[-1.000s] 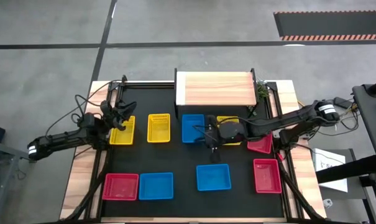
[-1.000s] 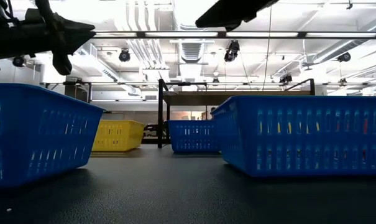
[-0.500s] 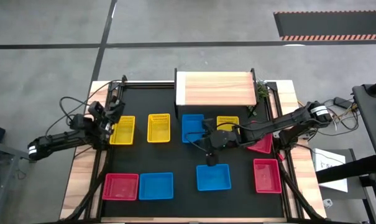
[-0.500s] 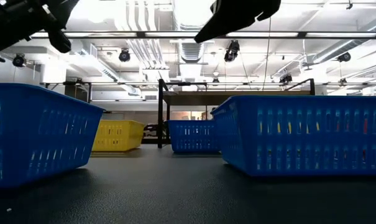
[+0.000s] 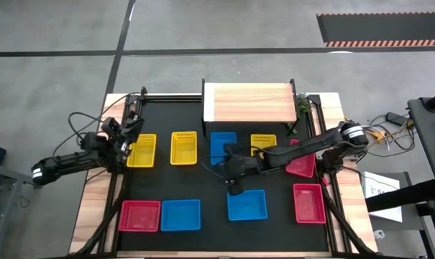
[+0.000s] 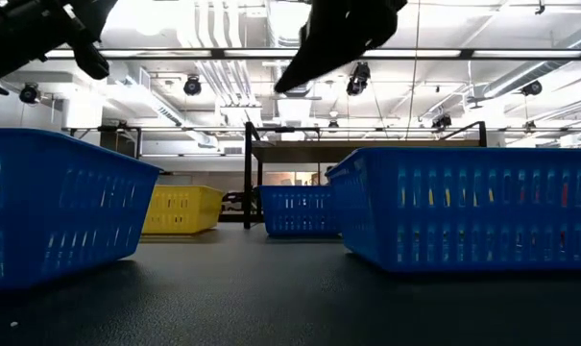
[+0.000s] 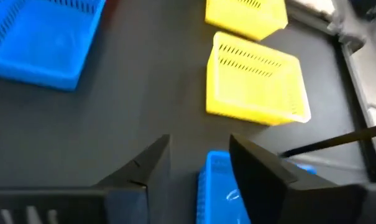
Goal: Stack baskets on shelf by color
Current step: Put the top blue bin on the shelf
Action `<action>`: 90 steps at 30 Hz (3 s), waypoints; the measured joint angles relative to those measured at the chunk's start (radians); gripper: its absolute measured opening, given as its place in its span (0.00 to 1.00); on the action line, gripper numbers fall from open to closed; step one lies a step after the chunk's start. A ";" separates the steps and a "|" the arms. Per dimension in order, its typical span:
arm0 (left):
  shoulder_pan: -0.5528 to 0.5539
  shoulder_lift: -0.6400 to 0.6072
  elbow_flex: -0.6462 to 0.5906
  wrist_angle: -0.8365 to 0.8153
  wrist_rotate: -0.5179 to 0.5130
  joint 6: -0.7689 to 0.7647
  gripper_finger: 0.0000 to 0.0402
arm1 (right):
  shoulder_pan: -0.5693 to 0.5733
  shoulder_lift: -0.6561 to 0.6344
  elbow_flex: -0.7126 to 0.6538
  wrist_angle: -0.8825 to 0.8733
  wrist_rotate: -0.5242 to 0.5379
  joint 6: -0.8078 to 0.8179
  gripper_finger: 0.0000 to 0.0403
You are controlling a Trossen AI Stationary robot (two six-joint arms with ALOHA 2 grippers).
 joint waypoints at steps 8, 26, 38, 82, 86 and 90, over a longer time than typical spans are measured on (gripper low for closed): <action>0.000 -0.005 -0.001 0.028 -0.002 0.044 0.12 | -0.051 0.159 0.098 -0.196 0.002 0.100 0.47; 0.000 -0.010 0.001 0.051 -0.021 0.052 0.12 | -0.101 0.236 0.130 -0.269 -0.003 0.097 0.29; 0.000 -0.010 -0.001 0.060 -0.021 0.052 0.12 | -0.105 0.236 0.128 -0.249 -0.008 0.054 0.03; 0.000 -0.010 -0.001 0.068 -0.020 0.050 0.12 | 0.092 -0.169 0.251 -0.424 0.041 -0.026 0.02; 0.000 -0.010 -0.001 0.069 -0.020 0.050 0.12 | 0.111 -0.187 0.251 -0.417 0.192 -0.085 0.02; 0.000 -0.010 -0.001 0.069 -0.020 0.050 0.12 | 0.119 -0.191 0.251 -0.378 0.350 -0.152 0.02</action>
